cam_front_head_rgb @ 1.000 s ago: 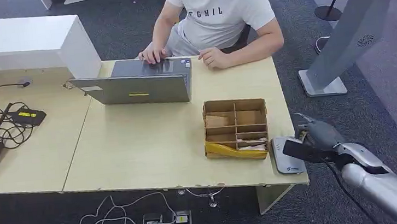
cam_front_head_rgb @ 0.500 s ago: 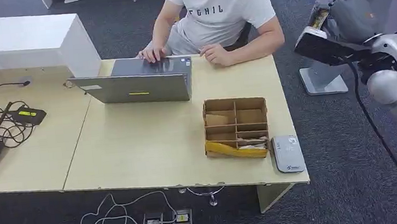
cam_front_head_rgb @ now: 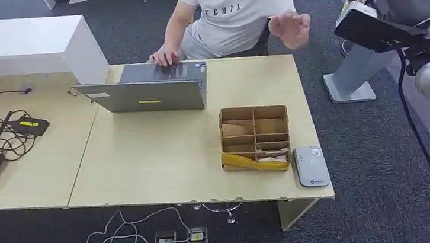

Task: Pass the card to the sensor for recognition and then transmit it.

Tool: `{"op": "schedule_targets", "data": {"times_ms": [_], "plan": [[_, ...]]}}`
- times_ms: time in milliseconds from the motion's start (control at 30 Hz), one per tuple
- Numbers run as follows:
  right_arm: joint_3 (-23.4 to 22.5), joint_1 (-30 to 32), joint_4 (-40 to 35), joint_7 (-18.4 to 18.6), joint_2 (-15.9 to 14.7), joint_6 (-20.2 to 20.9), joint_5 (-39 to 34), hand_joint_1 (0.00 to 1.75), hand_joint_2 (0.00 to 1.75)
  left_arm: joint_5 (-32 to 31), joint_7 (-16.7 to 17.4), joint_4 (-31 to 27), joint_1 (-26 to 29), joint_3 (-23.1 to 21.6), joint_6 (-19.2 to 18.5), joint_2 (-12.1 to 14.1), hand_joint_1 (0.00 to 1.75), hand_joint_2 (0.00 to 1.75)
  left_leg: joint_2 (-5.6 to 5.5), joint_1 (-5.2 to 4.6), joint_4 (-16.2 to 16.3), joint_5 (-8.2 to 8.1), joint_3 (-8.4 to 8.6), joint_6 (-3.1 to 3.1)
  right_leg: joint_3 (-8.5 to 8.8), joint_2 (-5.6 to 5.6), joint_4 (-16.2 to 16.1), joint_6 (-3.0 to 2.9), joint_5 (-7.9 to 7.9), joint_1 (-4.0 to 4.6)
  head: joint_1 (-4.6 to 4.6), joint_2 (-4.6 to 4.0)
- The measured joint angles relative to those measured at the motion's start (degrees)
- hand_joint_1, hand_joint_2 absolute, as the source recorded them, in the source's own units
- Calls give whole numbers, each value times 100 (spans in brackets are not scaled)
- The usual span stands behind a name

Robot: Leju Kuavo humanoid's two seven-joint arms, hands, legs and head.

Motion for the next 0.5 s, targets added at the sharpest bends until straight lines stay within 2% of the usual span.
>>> {"op": "schedule_targets", "data": {"times_ms": [500], "plan": [[-127,176,100,-168,83,234,273,175,175,-22,-20,0,-4,-2,2,-31,0,0,0,0,-1,0,-3,0,0,-2,0,0,0,1,0,0]]}}
